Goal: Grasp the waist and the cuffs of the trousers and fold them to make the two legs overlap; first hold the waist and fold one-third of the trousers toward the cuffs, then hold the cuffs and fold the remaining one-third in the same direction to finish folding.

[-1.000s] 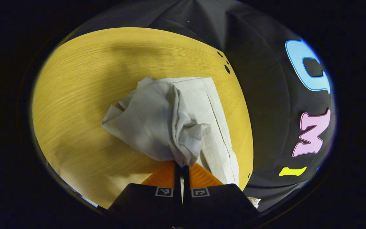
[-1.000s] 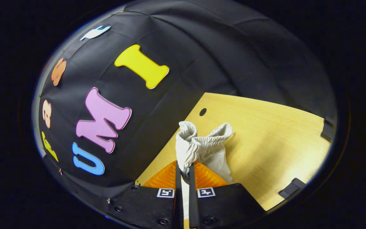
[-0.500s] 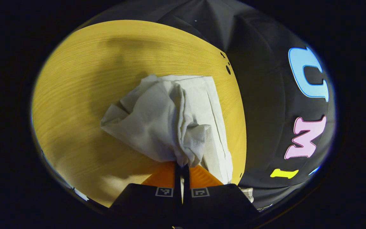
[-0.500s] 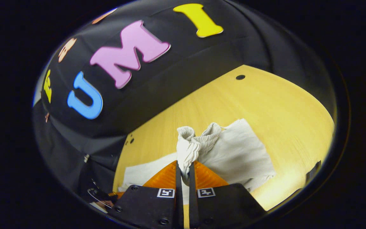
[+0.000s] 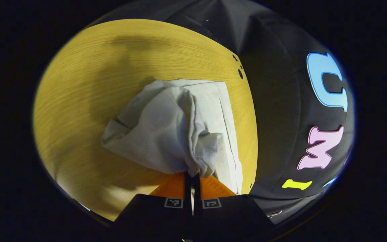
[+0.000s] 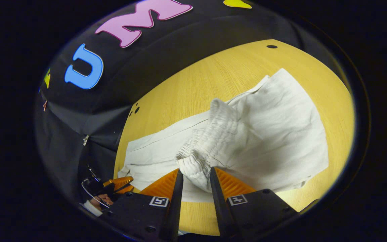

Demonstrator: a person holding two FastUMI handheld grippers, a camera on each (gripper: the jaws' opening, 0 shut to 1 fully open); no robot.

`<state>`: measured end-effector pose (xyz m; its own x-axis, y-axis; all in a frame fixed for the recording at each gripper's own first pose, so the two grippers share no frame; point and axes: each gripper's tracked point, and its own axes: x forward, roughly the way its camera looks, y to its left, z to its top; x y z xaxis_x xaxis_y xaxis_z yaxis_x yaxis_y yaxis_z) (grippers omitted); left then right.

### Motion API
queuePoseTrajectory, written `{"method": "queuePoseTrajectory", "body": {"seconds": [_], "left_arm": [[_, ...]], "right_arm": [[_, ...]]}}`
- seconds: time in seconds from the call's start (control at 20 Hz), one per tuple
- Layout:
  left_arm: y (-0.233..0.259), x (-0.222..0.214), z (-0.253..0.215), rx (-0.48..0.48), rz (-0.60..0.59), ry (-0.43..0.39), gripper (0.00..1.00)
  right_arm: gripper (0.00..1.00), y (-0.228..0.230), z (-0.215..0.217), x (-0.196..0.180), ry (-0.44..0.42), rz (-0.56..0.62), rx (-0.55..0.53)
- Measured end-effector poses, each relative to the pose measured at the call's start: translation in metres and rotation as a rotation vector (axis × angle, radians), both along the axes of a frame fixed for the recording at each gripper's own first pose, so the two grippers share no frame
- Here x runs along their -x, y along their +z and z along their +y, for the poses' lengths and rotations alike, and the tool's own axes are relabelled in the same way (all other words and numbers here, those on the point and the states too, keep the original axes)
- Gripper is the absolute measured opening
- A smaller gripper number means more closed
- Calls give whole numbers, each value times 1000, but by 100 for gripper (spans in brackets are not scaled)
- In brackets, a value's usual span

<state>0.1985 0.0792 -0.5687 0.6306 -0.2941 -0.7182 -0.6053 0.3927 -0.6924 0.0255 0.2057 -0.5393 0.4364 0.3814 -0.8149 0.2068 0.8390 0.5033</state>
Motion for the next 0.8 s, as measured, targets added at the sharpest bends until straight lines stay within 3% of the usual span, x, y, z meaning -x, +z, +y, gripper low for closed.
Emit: {"method": "queuePoseTrajectory", "body": {"seconds": [0.3, 0.5, 0.8], "left_arm": [[2, 4, 2, 24, -17, 43, 6], [7, 3, 4, 20, -37, 93, 6], [55, -16, -3, -1, -189, 128, 6]], "right_arm": [[55, 77, -45, -14, -113, -99, -184], [54, 92, -83, -11, -181, -124, -194], [55, 90, -168, 10, -275, -95, -166]]}}
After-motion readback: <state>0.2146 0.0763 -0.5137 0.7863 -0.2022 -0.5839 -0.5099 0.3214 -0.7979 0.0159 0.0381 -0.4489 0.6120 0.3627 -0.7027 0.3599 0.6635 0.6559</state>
